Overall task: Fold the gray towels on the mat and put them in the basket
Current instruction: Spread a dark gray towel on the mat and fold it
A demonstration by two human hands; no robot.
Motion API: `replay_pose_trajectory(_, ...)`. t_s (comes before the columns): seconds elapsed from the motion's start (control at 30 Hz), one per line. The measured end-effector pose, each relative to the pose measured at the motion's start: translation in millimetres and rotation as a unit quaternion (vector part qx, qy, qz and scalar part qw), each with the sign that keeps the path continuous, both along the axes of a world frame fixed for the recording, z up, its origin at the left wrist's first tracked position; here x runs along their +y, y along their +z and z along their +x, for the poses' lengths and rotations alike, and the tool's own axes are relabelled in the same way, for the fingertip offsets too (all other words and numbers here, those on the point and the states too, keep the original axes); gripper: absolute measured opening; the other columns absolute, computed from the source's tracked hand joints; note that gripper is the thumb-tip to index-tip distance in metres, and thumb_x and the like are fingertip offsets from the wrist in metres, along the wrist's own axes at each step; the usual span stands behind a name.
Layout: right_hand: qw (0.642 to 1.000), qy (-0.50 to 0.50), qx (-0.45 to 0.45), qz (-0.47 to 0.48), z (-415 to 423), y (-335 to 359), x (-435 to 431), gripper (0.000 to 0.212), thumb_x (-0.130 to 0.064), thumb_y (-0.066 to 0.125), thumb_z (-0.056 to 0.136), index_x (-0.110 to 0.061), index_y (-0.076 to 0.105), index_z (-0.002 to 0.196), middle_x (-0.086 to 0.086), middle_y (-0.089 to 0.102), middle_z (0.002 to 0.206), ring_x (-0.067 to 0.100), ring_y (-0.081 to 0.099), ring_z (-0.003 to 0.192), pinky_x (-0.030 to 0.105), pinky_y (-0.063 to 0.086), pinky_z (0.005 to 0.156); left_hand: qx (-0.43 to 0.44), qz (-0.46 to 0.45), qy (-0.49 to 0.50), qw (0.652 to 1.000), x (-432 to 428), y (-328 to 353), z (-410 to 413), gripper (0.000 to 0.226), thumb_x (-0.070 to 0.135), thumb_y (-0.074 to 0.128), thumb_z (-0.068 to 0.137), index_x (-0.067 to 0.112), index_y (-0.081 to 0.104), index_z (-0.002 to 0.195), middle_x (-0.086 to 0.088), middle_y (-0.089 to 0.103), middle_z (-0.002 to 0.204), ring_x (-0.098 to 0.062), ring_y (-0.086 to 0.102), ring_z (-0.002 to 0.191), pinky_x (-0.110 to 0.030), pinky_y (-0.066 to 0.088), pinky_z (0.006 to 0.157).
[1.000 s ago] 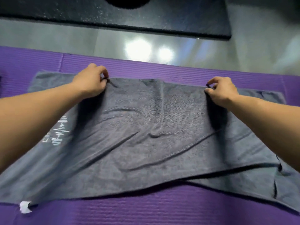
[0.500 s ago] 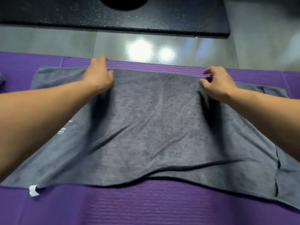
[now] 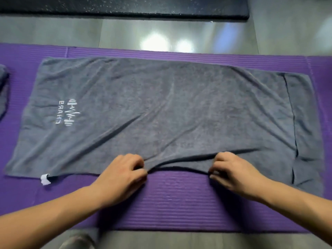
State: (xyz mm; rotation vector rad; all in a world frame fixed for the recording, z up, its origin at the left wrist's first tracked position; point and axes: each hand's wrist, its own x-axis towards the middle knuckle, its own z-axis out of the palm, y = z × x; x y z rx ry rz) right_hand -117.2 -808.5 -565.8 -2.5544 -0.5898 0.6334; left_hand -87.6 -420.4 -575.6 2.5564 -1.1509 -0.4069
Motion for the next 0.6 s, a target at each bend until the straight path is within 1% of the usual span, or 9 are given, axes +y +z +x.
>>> replay_pose_trajectory(0.07,0.999,-0.031,-0.024,-0.006,-6,-5,3,0.019,-0.046,0.070,0.082,-0.030,0.067,0.090,-0.006,0.055,0.092,0.021,0.056,0.083,0.034,0.051,0.069,0.009,-0.014,0.065,0.998,4,-6,-4,0.025,0.045,0.063,0.089,0.024,0.067,0.103,0.000,0.056,0.102,-0.025,0.056,0.086,-0.037,0.047,0.070)
replay_pose_trajectory(0.13,0.999,-0.046,-0.013,-0.022,-12,-5,6,0.028,-0.040,0.084,0.074,-0.028,0.066,0.090,-0.004,0.054,0.093,0.023,0.056,0.082,0.036,0.052,0.069,0.031,-0.031,0.110,0.993,3,-8,-3,0.028,0.045,0.060,0.089,0.024,0.068,0.105,0.001,0.057,0.100,-0.025,0.057,0.086,-0.037,0.050,0.072)
replay_pose_trajectory(0.17,0.998,-0.054,-0.008,-0.031,-13,-4,7,0.029,-0.038,0.086,0.073,-0.027,0.066,0.090,-0.004,0.053,0.093,0.024,0.057,0.082,0.036,0.052,0.069,0.039,-0.038,0.124,0.991,3,-7,-2,0.026,0.042,0.060,0.089,0.024,0.069,0.105,0.002,0.057,0.100,-0.024,0.058,0.086,-0.036,0.050,0.074)
replay_pose_trajectory(0.27,0.993,-0.100,-0.002,-0.060,-8,2,7,0.016,-0.035,0.080,0.082,-0.027,0.068,0.089,-0.011,0.050,0.089,0.021,0.060,0.090,0.030,0.045,0.068,0.047,-0.035,0.158,0.986,8,-3,5,0.013,0.028,0.074,0.088,0.026,0.069,0.100,0.006,0.060,0.097,-0.020,0.060,0.086,-0.028,0.047,0.073)
replay_pose_trajectory(0.33,0.992,-0.092,0.007,-0.091,-4,4,3,0.011,-0.036,0.073,0.088,-0.027,0.067,0.090,-0.013,0.047,0.087,0.018,0.059,0.093,0.028,0.040,0.068,0.053,-0.019,0.179,0.982,12,-1,9,0.012,0.026,0.078,0.087,0.027,0.068,0.095,0.008,0.061,0.093,-0.021,0.062,0.085,-0.026,0.043,0.069)
replay_pose_trajectory(0.4,0.994,-0.065,0.016,-0.084,-3,4,-2,0.009,-0.034,0.069,0.092,-0.026,0.066,0.090,-0.012,0.045,0.086,0.020,0.059,0.091,0.029,0.042,0.071,0.044,-0.005,0.168,0.985,14,0,11,0.006,0.032,0.069,0.092,0.028,0.067,0.094,0.007,0.061,0.091,-0.023,0.064,0.084,-0.029,0.047,0.068)
replay_pose_trajectory(0.47,0.996,-0.037,0.040,-0.066,-4,4,-7,0.008,-0.030,0.067,0.094,-0.023,0.068,0.090,-0.011,0.045,0.086,0.020,0.057,0.089,0.029,0.042,0.074,0.036,0.009,0.134,0.990,14,3,11,0.014,0.040,0.052,0.094,0.029,0.062,0.094,0.005,0.060,0.089,-0.026,0.063,0.083,-0.034,0.052,0.067)
replay_pose_trajectory(0.5,0.996,-0.029,0.054,-0.060,-4,4,-11,0.008,-0.027,0.067,0.095,-0.022,0.069,0.089,-0.010,0.045,0.086,0.019,0.056,0.087,0.028,0.040,0.075,0.028,0.019,0.114,0.993,13,5,9,0.016,0.040,0.048,0.094,0.029,0.060,0.093,0.004,0.059,0.088,-0.027,0.061,0.083,-0.036,0.052,0.066)
replay_pose_trajectory(0.6,0.997,-0.010,0.048,-0.062,-9,3,-19,0.010,-0.024,0.067,0.094,-0.020,0.070,0.086,-0.003,0.052,0.088,0.023,0.056,0.088,0.031,0.041,0.077,-0.004,0.031,0.076,0.997,10,8,-4,0.017,0.038,0.049,0.090,0.028,0.062,0.090,0.003,0.055,0.096,-0.025,0.054,0.086,-0.037,0.046,0.067)
